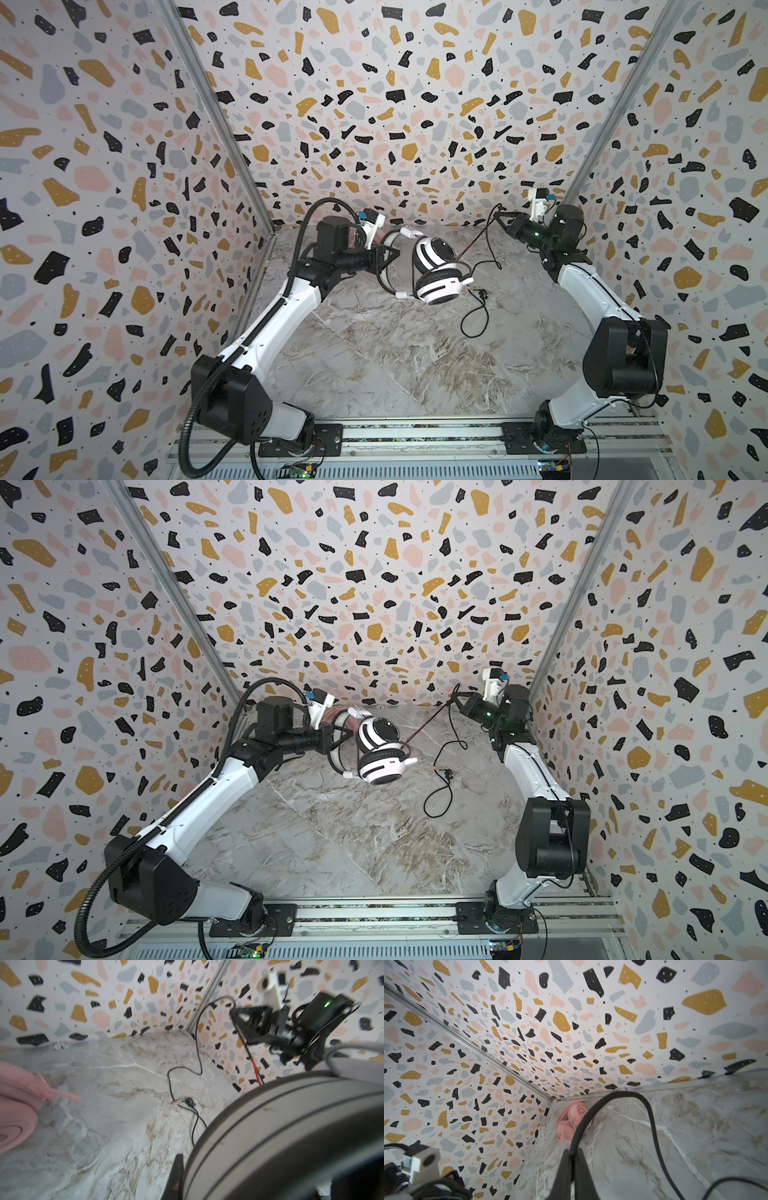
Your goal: Wrap the headphones
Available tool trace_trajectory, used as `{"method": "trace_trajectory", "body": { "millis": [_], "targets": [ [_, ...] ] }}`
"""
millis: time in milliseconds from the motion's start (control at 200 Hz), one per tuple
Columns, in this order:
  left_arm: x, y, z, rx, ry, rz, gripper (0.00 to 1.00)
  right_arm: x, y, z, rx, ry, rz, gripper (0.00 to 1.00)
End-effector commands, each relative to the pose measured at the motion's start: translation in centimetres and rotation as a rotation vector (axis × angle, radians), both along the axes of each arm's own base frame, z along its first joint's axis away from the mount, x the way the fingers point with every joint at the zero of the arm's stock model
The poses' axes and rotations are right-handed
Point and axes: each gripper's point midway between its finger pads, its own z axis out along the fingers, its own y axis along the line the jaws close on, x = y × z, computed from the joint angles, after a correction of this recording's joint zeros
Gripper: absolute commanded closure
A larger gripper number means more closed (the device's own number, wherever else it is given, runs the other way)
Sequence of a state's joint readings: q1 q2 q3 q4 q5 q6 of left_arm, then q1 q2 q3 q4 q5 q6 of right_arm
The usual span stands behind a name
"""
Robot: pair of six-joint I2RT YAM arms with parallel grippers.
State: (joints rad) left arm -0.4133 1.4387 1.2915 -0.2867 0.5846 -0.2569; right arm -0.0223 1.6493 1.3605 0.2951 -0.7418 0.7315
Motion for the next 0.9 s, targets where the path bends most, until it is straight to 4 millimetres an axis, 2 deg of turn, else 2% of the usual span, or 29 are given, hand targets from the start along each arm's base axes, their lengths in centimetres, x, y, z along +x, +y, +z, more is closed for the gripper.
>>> {"method": "trace_trajectory", "body": {
  "millis": [0, 100, 195, 400, 516, 731, 896],
  "targets": [
    [-2.8, -2.4, -2.1, 0.099, -0.004, -0.11, 1.0, 1.2, -1.7, 5.2, -0.015, -0.132, -0.08, 1.0],
    [-3.4, -3.6, -5.4, 0.212, 0.039, -0.123, 1.0, 1.1, -1.1, 7.2, -0.001, -0.167, -0.048, 1.0],
    [-3.5, -4.2, -8.2, 0.354, 0.066, -0.113, 1.0, 0.2, 0.0, 8.5, 0.003, -0.194, -0.007, 1.0],
    [-2.6, -5.0, -11.2, 0.557, 0.077, -0.05, 1.0, -3.4, 2.2, 11.1, -0.001, -0.259, 0.043, 1.0],
    [-1.9, -4.7, -12.1, 0.647, 0.077, -0.01, 1.0, -5.4, 3.4, 12.3, 0.001, -0.288, 0.074, 1.0],
    [-0.8, -4.4, -10.5, 0.625, 0.03, 0.095, 1.0, -9.1, 6.5, 14.1, 0.0, -0.347, 0.149, 1.0],
    [0.7, -2.9, -12.1, 0.698, 0.057, 0.191, 0.98, -12.7, 9.4, 14.5, 0.067, -0.36, 0.234, 1.0]
  ]
}}
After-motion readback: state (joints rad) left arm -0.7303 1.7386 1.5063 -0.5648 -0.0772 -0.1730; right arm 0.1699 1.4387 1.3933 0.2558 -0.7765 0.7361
